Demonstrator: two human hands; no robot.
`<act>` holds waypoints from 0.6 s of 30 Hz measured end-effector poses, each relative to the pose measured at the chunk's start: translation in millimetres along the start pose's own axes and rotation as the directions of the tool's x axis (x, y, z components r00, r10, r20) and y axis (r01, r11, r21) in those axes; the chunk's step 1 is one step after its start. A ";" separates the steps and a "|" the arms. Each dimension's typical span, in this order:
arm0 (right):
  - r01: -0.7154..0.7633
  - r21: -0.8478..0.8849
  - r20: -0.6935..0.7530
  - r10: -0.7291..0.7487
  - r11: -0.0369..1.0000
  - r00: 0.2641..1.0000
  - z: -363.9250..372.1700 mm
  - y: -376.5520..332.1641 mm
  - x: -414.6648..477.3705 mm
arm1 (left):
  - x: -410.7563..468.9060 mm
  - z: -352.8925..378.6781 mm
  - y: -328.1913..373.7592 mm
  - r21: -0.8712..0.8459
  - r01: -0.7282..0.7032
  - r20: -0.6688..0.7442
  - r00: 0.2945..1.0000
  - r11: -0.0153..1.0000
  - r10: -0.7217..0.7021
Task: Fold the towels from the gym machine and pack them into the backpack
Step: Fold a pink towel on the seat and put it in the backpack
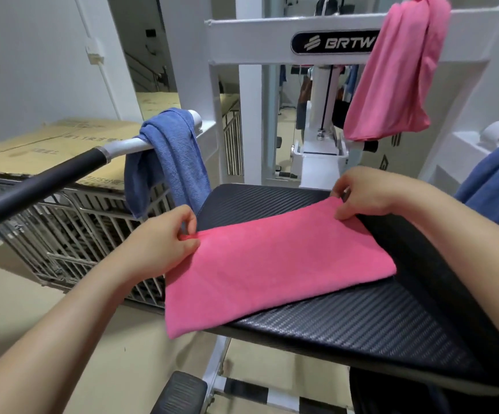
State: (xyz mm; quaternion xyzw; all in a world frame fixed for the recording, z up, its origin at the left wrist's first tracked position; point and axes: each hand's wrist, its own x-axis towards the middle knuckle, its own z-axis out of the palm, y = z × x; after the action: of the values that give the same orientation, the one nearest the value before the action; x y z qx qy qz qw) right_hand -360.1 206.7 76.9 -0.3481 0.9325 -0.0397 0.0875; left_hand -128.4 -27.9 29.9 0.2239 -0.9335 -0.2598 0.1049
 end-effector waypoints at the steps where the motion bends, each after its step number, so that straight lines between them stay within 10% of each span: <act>1: 0.001 -0.046 -0.081 -0.005 0.999 0.997 -6.8 -4.2 11.4 | -10.8 1.7 4.3 -0.158 0.021 0.069 0.998 0.987 -0.010; 6: 0.173 -0.018 -0.585 -0.151 0.985 0.797 -25.2 -72.6 56.4 | -51.5 29.4 32.4 -0.614 0.144 0.194 0.981 0.776 -0.029; 13: 0.525 0.287 -0.089 -0.523 0.801 0.847 24.9 -115.4 -36.7 | -77.2 31.7 19.0 -0.717 0.121 0.197 0.980 0.687 0.033; 18: 0.550 0.129 -0.037 -0.551 0.825 0.834 66.6 -88.3 -102.0 | -78.3 38.6 6.4 -0.299 -0.245 -0.126 0.968 0.922 0.216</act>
State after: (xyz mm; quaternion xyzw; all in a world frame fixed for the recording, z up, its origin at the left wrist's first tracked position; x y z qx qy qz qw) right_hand -215.0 206.2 37.3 -0.5954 0.7876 -0.1256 0.0967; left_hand -74.0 30.8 -5.5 0.1046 -0.8946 -0.3796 0.2112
